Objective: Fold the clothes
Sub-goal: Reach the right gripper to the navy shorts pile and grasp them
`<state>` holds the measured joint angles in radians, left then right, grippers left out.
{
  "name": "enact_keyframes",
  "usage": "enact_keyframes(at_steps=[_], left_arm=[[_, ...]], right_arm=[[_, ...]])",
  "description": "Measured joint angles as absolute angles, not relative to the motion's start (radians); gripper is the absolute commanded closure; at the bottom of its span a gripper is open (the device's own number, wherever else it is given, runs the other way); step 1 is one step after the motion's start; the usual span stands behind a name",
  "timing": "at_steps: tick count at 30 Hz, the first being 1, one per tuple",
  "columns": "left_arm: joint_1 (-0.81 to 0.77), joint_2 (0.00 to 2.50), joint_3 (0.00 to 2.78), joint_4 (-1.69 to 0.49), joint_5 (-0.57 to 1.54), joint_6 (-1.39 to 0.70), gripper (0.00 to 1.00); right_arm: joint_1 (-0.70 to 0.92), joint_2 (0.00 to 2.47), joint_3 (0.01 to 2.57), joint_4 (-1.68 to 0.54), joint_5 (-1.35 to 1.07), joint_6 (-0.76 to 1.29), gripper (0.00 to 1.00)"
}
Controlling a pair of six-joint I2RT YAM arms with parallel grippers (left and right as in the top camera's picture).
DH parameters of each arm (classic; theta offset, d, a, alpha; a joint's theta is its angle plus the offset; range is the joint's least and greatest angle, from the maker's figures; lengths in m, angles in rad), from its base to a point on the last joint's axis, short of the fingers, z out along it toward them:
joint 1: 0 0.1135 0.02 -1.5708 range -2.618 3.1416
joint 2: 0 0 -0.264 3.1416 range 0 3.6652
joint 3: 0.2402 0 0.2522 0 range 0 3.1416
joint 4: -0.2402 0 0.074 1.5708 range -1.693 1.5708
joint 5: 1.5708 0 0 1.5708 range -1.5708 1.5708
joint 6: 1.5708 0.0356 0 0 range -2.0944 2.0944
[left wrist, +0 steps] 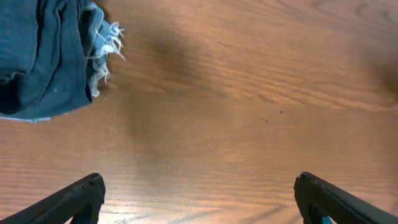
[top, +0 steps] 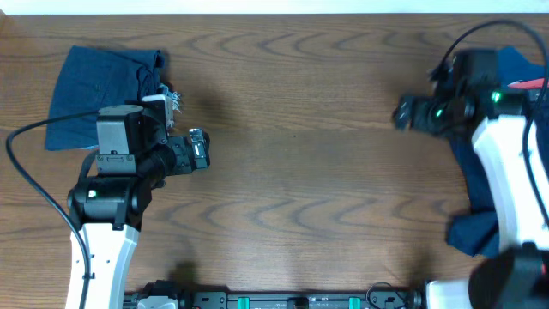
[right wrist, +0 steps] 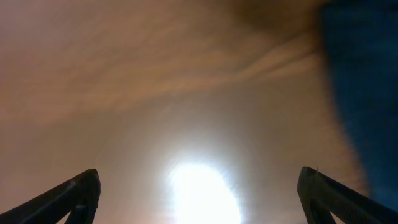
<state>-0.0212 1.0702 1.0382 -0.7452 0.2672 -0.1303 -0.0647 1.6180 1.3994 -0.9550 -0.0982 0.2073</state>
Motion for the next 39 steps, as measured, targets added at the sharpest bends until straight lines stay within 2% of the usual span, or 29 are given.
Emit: enact_keyframes(at_steps=[3,8,14,19,24,25,26,28,29,31,32,37,39], left_arm=[[-0.021,1.07,1.039,-0.751,0.29,-0.128,0.02],[-0.021,1.07,1.039,-0.751,0.377,-0.113,0.02],[-0.021,1.07,1.039,-0.752,0.43,-0.104,0.02],[-0.021,1.07,1.039,-0.752,0.443,-0.104,0.02],[-0.021,1.07,1.039,-0.752,0.446,-0.104,0.02],[-0.021,1.07,1.039,-0.752,0.446,-0.104,0.02],[-0.021,1.07,1.039,-0.752,0.446,-0.104,0.02],[-0.021,1.07,1.039,-0.752,0.446,-0.104,0.02],[-0.021,1.07,1.039,-0.752,0.446,-0.104,0.02],[-0.021,1.07,1.039,-0.752,0.446,-0.104,0.02],[-0.021,1.07,1.039,-0.752,0.446,-0.104,0.02],[-0.021,1.07,1.039,-0.753,0.446,-0.104,0.02],[-0.021,1.07,1.039,-0.753,0.446,-0.104,0.02]], right_arm=[[-0.121,1.728,1.462,-0.86,-0.014,0.232,0.01],[-0.195,1.863,1.472,-0.729,0.054,0.258,0.16],[-0.258,1.993,1.472,-0.628,0.083,0.276,0.26],[-0.264,2.059,1.472,-0.585,0.086,0.278,0.29],[-0.264,2.12,1.472,-0.575,0.087,0.28,0.27],[-0.264,2.134,1.472,-0.575,0.087,0.28,0.29],[-0.263,2.139,1.473,-0.573,0.097,0.278,0.34],[-0.258,2.14,1.477,-0.57,0.099,0.274,0.63],[-0.257,2.142,1.477,-0.572,0.107,0.278,0.82],[-0.257,2.142,1.478,-0.57,0.119,0.278,0.94],[-0.258,2.142,1.478,-0.569,0.121,0.278,0.99],[-0.266,2.108,1.483,-0.574,0.116,0.281,0.99],[-0.276,2.072,1.483,-0.576,0.109,0.282,0.95]])
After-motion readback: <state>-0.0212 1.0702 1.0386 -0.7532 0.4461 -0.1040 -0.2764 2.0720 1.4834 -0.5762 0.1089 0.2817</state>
